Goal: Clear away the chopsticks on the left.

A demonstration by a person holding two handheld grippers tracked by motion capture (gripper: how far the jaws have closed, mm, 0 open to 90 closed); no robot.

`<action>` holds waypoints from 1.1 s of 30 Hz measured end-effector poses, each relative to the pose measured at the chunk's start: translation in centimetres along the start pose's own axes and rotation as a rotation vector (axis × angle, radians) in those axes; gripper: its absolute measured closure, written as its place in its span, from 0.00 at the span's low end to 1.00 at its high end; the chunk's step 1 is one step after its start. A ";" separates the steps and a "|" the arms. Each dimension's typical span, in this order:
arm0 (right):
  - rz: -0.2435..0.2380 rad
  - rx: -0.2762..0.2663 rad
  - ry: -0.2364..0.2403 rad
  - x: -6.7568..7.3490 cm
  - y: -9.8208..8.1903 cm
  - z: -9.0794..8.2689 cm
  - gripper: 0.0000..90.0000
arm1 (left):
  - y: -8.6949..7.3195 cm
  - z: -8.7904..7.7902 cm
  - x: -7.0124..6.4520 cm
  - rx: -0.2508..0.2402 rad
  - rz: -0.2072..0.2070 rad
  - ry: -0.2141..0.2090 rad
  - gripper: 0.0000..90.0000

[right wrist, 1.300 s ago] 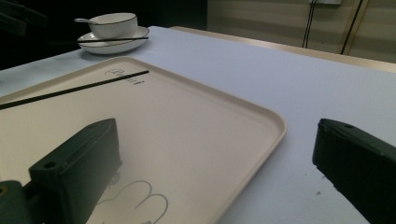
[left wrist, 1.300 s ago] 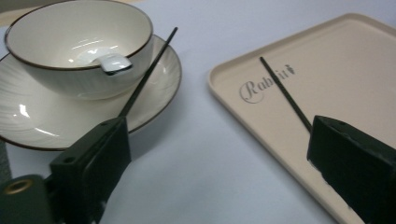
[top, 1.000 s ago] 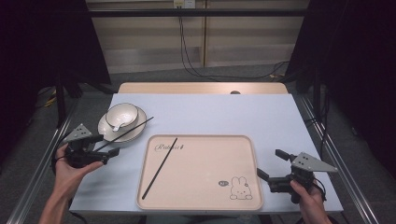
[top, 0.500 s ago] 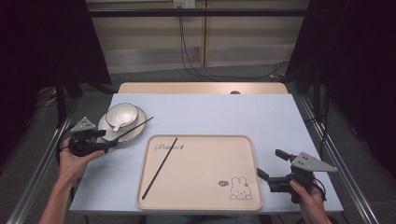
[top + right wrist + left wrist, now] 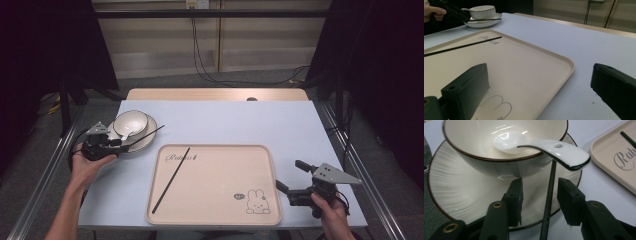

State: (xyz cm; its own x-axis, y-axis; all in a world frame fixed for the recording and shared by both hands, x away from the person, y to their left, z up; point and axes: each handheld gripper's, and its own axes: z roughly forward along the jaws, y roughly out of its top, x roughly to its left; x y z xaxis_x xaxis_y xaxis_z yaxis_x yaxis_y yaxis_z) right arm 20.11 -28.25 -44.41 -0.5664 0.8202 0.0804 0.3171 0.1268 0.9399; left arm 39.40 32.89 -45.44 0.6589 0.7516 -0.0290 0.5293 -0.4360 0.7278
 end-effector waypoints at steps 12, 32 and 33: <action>-0.001 0.004 0.005 0.0 0.0 0.0 0.01 | 0.4 0.6 0.0 0.048 0.019 -0.041 0.81; -0.002 0.002 -0.003 -0.1 0.0 0.0 0.02 | 0.8 0.2 -0.4 0.045 -0.016 -0.113 0.96; -0.002 0.002 -0.003 -0.1 0.0 0.0 0.02 | 0.8 0.1 -0.4 0.046 -0.011 -0.112 0.96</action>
State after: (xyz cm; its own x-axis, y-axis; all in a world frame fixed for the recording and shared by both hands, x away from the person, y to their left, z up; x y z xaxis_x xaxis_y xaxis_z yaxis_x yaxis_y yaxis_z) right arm 20.16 -28.32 -44.44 -0.5648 0.8215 0.0780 0.3175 0.1292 0.9394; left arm 39.59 32.20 -44.93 0.7070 0.6978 -0.1150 0.5594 -0.4522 0.6947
